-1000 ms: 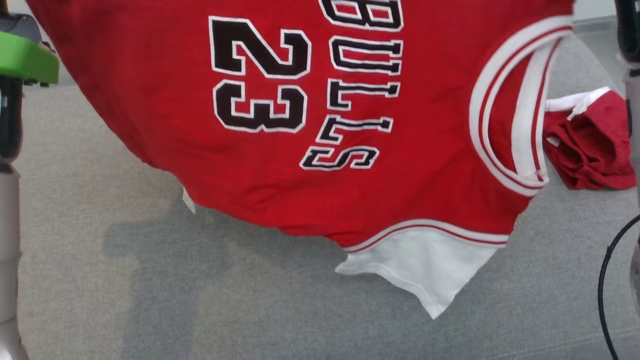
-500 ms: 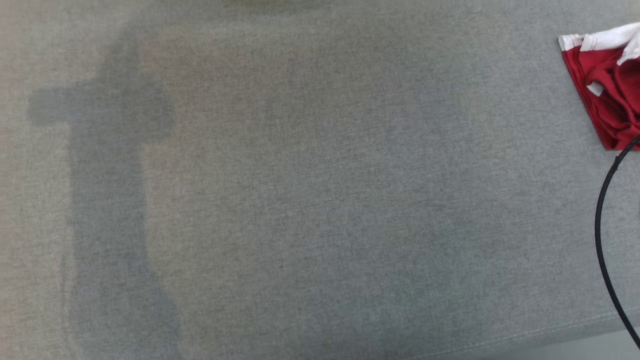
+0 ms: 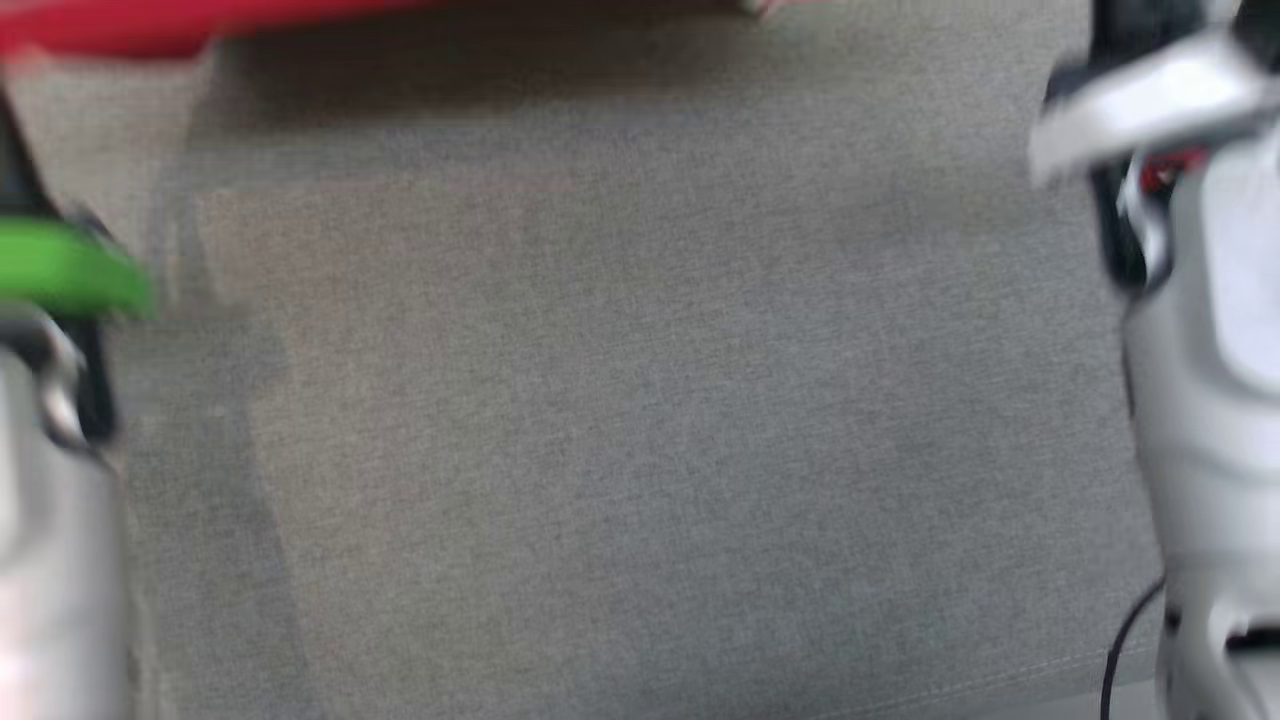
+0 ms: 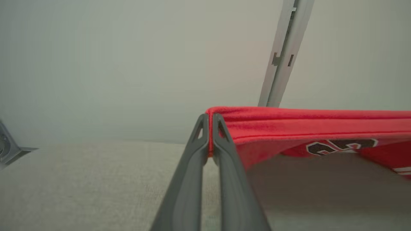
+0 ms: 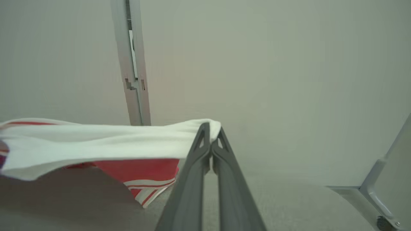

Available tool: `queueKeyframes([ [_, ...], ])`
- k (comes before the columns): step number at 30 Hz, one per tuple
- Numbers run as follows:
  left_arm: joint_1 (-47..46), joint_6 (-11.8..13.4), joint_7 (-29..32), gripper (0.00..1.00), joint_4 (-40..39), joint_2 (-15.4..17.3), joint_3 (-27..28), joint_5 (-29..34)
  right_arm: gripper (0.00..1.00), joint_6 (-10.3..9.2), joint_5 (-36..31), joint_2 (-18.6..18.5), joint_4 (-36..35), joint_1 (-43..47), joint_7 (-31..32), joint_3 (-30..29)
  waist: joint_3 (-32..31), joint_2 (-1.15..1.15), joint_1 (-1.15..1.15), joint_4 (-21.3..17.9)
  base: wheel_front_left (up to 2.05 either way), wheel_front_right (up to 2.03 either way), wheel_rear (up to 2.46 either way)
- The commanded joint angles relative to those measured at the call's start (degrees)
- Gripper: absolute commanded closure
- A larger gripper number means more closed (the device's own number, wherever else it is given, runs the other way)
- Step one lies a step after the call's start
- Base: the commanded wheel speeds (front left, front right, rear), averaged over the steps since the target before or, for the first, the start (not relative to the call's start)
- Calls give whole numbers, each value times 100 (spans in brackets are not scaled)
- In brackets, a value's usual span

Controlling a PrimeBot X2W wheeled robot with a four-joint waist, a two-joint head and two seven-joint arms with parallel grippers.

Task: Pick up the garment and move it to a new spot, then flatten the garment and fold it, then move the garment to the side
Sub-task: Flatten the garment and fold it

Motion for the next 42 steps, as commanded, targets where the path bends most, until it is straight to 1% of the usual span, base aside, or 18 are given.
queueKeyframes([
  [1, 497, 25, -13, 100, -33, -71, 243, -66, 100, -58, 170, -84, -137, 490, -24, -198, -189, 0, -1, -1, 0, 0, 0],
  [2, 775, 25, -14, 100, -80, -153, 342, -44, 100, -58, 295, -25, -187, 787, -25, -262, -223, 0, -1, -11, 0, 0, 0],
  [4, 1365, 4, -14, 100, -156, -343, 491, 33, 100, -58, 449, 65, -243, 1423, -25, -199, -312, 0, -1, -56, 0, 0, 0],
  [7, 2131, -55, -14, 100, -218, -720, 516, 128, 100, -57, 652, 128, -288, 2269, -26, -34, -516, 0, -1, -94, 0, 0, 0],
  [10, 2628, -70, -15, 100, -220, -932, 675, 130, 100, -44, 800, 170, -246, 2895, -26, 238, -730, 0, -1, -123, 0, 0, 0],
  [13, 3088, -72, -15, 100, -173, -1170, 773, 141, 100, -43, 957, 185, -235, 3457, -25, 299, -976, 0, -1, -124, 0, 0, 0],
  [14, 3189, -72, -15, 100, -160, -1202, 806, 130, 100, -44, 995, 195, -238, 3601, -26, 280, -1058, 0, -1, -121, 0, 0, 0],
  [16, 3411, -74, -15, 100, -131, -1260, 852, 112, 100, -44, 1068, 210, -259, 3885, -25, 249, -1226, 0, -1, -114, 0, 0, 0],
  [19, 3773, -78, -15, 100, -128, -1329, 693, 140, 100, -44, 1172, 228, -289, 4306, -25, 100, -1466, 0, -1, -90, 0, 0, 0],
  [25, 4388, -80, -15, 100, -160, -1350, 487, 147, 100, -43, 1240, 209, -318, 4955, -25, 145, -1886, 0, -1, -40, 0, 0, 0],
  [31, 4905, -81, -15, 100, -223, -1348, 326, -18, 100, -43, 1383, 214, -366, 5472, -25, 26, -2201, 0, -1, 54, 0, 0, 0],
  [35, 5123, -81, -16, 100, -350, -1349, 210, -24, 100, -43, 1443, 241, -435, 5689, -25, 73, -2287, 0, -1, 109, 0, 0, 0],
  [38, 5196, -81, -16, 100, -621, -1351, 90, -4, 100, -42, 1503, 261, -588, 5746, -26, 98, -2293, 0, -1, 143, 0, 0, 0],
  [42, 5018, -81, -15, 100, -1058, -1355, -23, 15, 100, -38, 1570, 292, -897, 5528, -26, 113, -2210, 0, -1, 172, 0, 0, 0],
])
